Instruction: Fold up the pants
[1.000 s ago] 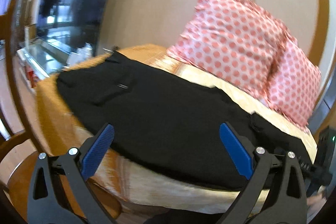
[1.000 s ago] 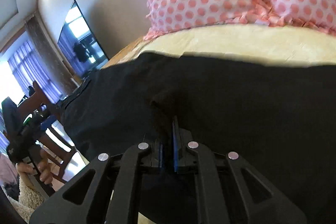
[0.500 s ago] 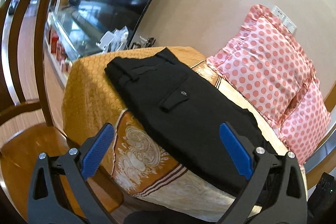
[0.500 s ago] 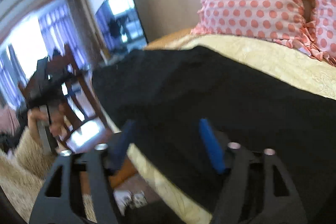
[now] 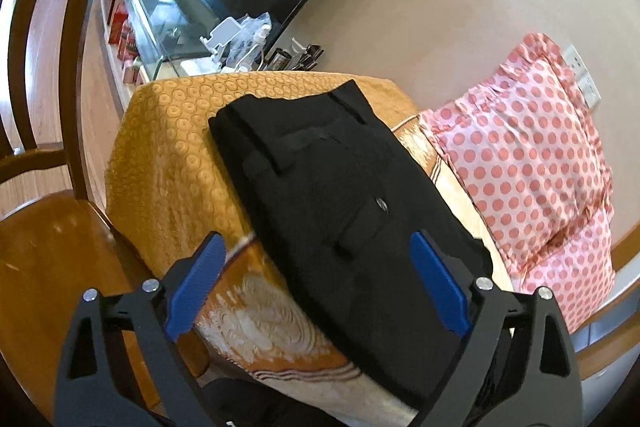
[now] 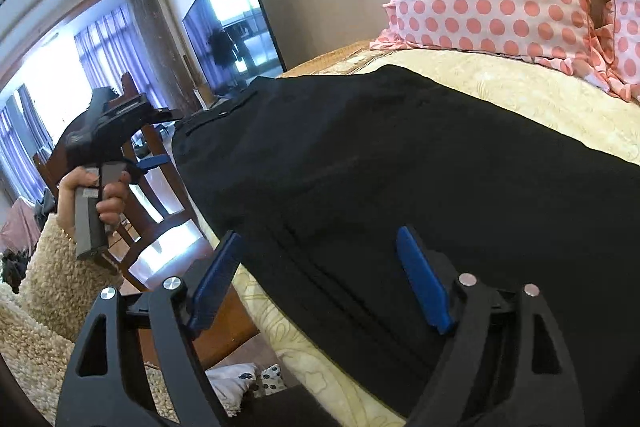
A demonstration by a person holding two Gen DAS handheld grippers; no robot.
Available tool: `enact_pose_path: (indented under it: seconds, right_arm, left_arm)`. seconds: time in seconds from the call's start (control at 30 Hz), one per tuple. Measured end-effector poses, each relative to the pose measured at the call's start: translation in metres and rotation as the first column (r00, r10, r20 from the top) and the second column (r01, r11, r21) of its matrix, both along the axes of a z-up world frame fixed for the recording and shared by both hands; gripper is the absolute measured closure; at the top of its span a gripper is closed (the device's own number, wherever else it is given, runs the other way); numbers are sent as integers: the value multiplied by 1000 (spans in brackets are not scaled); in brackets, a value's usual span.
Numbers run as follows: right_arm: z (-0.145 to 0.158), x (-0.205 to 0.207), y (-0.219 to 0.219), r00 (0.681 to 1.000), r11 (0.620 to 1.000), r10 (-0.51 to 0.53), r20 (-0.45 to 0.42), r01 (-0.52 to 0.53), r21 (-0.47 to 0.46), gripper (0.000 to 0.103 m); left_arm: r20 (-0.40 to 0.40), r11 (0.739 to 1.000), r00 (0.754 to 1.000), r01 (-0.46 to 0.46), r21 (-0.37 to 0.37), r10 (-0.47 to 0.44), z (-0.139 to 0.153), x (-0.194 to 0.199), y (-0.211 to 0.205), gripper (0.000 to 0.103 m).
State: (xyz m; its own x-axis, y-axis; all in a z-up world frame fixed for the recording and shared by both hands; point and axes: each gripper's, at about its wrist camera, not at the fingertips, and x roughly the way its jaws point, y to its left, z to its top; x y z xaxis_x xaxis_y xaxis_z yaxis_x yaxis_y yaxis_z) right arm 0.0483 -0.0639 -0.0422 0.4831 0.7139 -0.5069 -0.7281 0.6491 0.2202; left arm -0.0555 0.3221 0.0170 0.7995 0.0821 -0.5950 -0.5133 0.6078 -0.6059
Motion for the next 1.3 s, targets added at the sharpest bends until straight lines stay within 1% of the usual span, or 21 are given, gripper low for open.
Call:
enact_pose_path:
  seconds: [0.17, 0.3, 0.43, 0.53, 0.57, 0.63, 0.67, 0.7, 0.73, 0.8, 0.9, 0.93, 0.97, 1.0, 1.03, 1.07, 1.1, 1.2, 1.23, 1.27, 1.3]
  right_arm:
    - [0, -4, 1, 1000, 1000, 4, 14, -3, -7, 19]
    - [0, -3, 1, 1000, 1000, 7, 10, -7, 1, 19]
    - [0, -2, 1, 1000, 1000, 11, 11, -12, 2, 17]
    - [-1, -4, 2, 1000, 1000, 13, 20, -13, -1, 16]
    - [-1, -4, 2, 1000, 1000, 14, 22, -14, -2, 16]
    - [-2, -5, 2, 1000, 1000, 16, 26, -16, -3, 16]
    - [-1, -6, 1, 999, 1000, 18, 26, -18, -3, 16]
    - [-1, -6, 1, 999, 1000, 19, 26, -19, -2, 16]
    - [-1, -6, 0, 999, 1000, 21, 25, -21, -1, 16]
    - [-1, -7, -1, 999, 1000, 22, 27, -22, 0, 16]
    - [-1, -8, -2, 999, 1000, 20, 31, -20, 1, 16]
    - [-2, -9, -3, 999, 1000, 20, 31, -20, 4, 16]
    - [-2, -10, -4, 999, 1000, 19, 32, -19, 8, 16]
    - [-1, -11, -6, 999, 1000, 17, 30, -18, 15, 16]
    - [-1, -12, -9, 999, 1000, 16, 28, -17, 21, 16]
    - [-1, -13, -11, 1000, 1000, 15, 27, -16, 27, 16]
    - [-1, -16, -17, 1000, 999, 14, 24, -15, 40, 16]
    - [1, -22, -37, 1000, 997, -6, 21, 4, 76, 16]
    - [3, -25, -50, 999, 995, -29, 18, 28, 98, 16]
    - [3, -26, -56, 999, 993, -44, 17, 42, 110, 16]
    - [5, -29, -70, 997, 988, -76, 16, 73, 135, 16]
  left_arm:
    - [-13, 1000, 1000, -24, -3, 23, 5, 13, 18, 13]
    - [-24, 999, 999, -37, -33, 36, 6, 18, 28, 13]
    - [6, 994, 1000, 15, -105, -15, 5, 25, 29, 13]
    - [44, 982, 997, 65, -179, -58, 2, 25, 21, 13]
    - [88, 965, 993, 102, -243, -83, -2, 25, 21, 13]
    - [139, 936, 985, 138, -325, -97, -10, 26, 21, 15]
    - [137, 934, 986, 134, -330, -93, -11, 27, 23, 22]
    - [126, 937, 989, 119, -328, -82, -11, 29, 23, 26]
    - [120, 941, 990, 106, -322, -71, -11, 30, 24, 26]
    - [96, 955, 994, 69, -288, -42, -9, 34, 26, 29]
    - [72, 964, 997, 6, -267, 13, -7, 38, 29, 31]
    - [51, 975, 998, -33, -220, 46, -5, 40, 29, 33]
    - [26, 982, 997, -64, -179, 69, -3, 41, 29, 44]
    - [6, 986, 996, -88, -142, 89, -2, 43, 29, 61]
    - [-8, 989, 995, -104, -105, 104, 0, 45, 26, 70]
    - [-16, 993, 993, -114, -42, 113, 5, 46, 20, 85]
    - [-9, 994, 994, -105, 14, 106, 12, 48, 12, 89]
    - [9, 983, 998, -55, 178, 54, 41, 54, -15, 92]
    - [17, 973, 999, -31, 227, 27, 52, 58, -26, 93]
    - [26, 956, 1000, 8, 293, -17, 68, 63, -46, 93]
    - [33, 943, 998, 38, 331, -52, 79, 67, -60, 94]
